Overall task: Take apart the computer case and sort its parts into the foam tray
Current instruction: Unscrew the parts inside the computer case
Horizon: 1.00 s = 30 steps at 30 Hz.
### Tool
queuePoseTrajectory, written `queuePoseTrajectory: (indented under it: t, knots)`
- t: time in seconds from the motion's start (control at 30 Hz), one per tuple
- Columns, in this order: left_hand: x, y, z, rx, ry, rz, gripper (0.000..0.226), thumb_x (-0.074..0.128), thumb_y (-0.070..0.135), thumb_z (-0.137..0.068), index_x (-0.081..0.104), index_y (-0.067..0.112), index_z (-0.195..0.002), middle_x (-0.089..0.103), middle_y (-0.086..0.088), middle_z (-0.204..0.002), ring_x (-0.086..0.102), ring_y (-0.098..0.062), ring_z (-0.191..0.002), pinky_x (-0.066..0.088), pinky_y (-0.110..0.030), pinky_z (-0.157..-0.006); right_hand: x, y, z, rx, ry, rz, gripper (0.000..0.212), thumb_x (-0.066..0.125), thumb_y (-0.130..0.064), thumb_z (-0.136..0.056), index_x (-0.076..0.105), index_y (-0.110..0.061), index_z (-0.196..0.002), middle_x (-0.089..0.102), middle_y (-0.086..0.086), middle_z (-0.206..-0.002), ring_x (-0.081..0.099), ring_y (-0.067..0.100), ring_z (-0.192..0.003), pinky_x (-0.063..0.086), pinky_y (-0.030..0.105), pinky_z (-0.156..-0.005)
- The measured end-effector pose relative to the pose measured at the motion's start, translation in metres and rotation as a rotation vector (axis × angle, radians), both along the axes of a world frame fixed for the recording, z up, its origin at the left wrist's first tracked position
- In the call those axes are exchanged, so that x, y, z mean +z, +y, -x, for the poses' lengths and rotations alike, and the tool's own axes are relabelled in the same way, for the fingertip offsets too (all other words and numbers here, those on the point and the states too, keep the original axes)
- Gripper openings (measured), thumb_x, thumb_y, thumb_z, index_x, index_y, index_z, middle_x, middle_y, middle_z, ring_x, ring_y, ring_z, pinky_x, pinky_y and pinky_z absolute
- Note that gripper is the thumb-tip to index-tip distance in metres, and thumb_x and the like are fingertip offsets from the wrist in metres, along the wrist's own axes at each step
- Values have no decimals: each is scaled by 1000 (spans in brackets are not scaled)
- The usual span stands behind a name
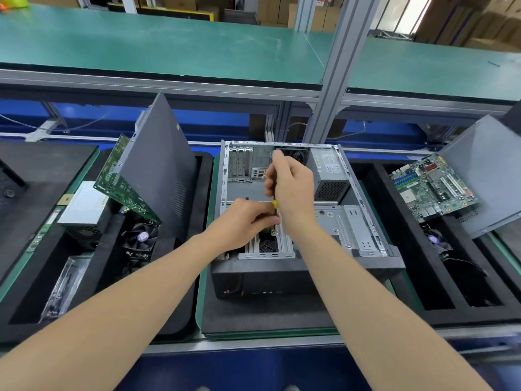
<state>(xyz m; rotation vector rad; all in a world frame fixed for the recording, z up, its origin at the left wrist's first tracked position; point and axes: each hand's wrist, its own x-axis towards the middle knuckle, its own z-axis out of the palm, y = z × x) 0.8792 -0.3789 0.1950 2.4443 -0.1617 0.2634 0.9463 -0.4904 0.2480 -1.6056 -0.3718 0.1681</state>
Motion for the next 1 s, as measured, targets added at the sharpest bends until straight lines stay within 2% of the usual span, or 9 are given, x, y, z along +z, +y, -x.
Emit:
queuePoseTrajectory:
  t: [0.1,0.2,0.33,0.37,0.43,0.57,0.73,0.9,1.0]
  knots:
    - [2,-1,0,-1,-66,22,48,59,20,-97,53,65,-79,57,44,-72,54,8,-58,35,-6,-53,-5,9,16,-190,20,-49,48,46,-46,-107,62,-23,-68,59,-6,-59,55,9,-59,49,33,-64]
    - [2,1,-1,2,-47,19,56,56,17,-94,49,70,-79,55,44,-72,53,9,-61,36,-6,-54,-6,12,20,-196,-13,-78,48,45,-40,-108,56,-18,-67,48,-9,-58,46,10,-61,41,34,-66]
    - [-4,3,-2,-24,-33,2,34,61,21,-99,60,52,-84,60,43,-77,57,13,-68,40,-6,-60,-5,7,11,-10,88,-186,42,50,-33,-99,48,-13,-62,35,-1,-56,31,16,-52,29,29,-53]
    - [-4,3,-1,-40,-14,8,17,59,28,-100,67,40,-91,66,35,-80,60,8,-71,44,-11,-62,-4,5,7,65,124,-196,41,51,-33,-96,47,-14,-60,32,0,-54,27,16,-49,25,27,-49]
    - [-3,4,-2,-24,10,3,25,56,39,-100,73,21,-105,74,13,-85,64,-6,-72,50,-25,-65,-2,1,-2,213,182,-202,42,52,-32,-95,45,-16,-58,26,1,-52,21,17,-46,18,28,-46]
    - [-2,4,-2,-20,21,8,18,60,34,-101,73,23,-107,63,21,-73,59,3,-69,37,-11,-58,1,-6,-21,466,278,-211,45,45,-23,-102,40,-16,-58,23,-2,-50,15,17,-44,15,27,-44]
    - [0,3,-2,-8,84,21,21,57,37,-102,73,23,-106,71,6,-83,59,-9,-69,41,-20,-61,5,-12,-40,724,411,-196,42,41,-24,-99,36,-18,-58,20,-4,-48,15,13,-42,17,26,-43]
    - [0,2,-2,5,60,-9,23,59,36,-101,69,18,-91,64,3,-68,56,-9,-65,34,-13,-57,4,-10,-40,723,391,-229,35,42,-25,-101,41,-15,-67,22,-5,-49,14,14,-43,20,26,-43]
    - [0,2,-1,-7,33,-11,21,59,35,-101,70,18,-94,66,7,-71,58,-6,-68,37,-12,-58,2,-8,-30,486,321,-174,39,48,-34,-103,52,-15,-69,35,1,-50,25,20,-42,29,29,-45]
